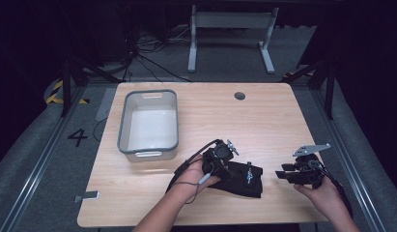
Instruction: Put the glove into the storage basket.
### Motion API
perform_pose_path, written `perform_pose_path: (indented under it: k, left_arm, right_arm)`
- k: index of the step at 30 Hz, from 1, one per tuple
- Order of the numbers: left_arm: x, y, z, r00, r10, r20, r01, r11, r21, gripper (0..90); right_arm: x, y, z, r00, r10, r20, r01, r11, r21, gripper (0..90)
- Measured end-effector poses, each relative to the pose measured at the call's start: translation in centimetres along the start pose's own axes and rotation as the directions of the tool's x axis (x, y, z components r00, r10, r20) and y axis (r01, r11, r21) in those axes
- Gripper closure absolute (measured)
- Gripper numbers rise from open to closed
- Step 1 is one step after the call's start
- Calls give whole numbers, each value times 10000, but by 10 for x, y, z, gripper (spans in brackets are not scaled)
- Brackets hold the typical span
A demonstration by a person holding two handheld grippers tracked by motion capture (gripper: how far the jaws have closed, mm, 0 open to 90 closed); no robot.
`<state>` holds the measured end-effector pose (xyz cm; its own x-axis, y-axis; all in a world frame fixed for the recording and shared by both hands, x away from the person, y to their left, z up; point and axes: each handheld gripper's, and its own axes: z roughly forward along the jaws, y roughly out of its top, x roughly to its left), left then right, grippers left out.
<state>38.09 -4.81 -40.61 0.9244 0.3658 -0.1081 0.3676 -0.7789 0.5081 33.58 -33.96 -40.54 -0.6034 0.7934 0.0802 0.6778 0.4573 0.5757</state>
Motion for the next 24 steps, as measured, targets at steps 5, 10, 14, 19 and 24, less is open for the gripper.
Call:
perform_pose_path:
  k: [5,10,14,19,24]
  left_arm:
    - [-2,0,6,9992,377,97,-377,9993,-17,333]
    - [-4,-2,16,9968,647,479,-658,9976,211,343]
    - [-3,-2,23,9967,572,577,-599,9971,475,319]
    - [-4,0,29,9981,463,412,-498,9948,892,272]
    - [-6,0,34,9979,580,285,-607,9922,1086,263]
  right_arm:
    - [1,1,2,9999,-87,-78,87,9999,61,560]
    - [3,2,4,9999,-93,-139,94,9999,69,553]
    - [3,2,4,9993,-77,-378,78,10000,37,548]
    - [3,2,4,9991,-59,-428,58,10000,-10,541]
    - [2,2,3,9987,-95,-493,93,9999,-53,532]
